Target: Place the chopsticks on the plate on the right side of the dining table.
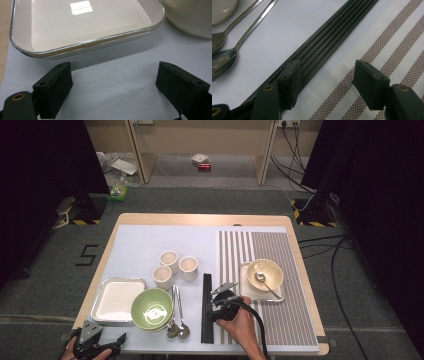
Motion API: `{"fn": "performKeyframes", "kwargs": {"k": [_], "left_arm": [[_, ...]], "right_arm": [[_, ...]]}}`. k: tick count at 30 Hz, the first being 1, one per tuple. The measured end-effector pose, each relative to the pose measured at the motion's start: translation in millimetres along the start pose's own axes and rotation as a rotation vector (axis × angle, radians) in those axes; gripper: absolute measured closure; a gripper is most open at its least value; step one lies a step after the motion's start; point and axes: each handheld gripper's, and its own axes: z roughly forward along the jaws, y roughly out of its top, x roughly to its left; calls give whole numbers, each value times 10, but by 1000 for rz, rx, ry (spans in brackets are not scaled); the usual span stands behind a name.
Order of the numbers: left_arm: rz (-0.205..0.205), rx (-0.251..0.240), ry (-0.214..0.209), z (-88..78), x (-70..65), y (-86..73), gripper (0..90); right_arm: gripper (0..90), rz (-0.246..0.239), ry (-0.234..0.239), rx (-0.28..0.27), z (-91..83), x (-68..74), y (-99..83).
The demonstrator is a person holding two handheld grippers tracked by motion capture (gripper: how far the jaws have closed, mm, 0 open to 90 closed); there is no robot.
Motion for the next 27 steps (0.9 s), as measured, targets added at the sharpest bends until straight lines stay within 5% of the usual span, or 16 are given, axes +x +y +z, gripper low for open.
{"fn": "performKeyframes", "kwargs": {"k": [13,27], "left_arm": [[2,5,-2,0,2,6,123],[1,1,-2,1,2,3,122]], "right_arm": [[436,-4,7,13,25,-1,-19],[641,-45,6,39,-14,-19,-42]]}}
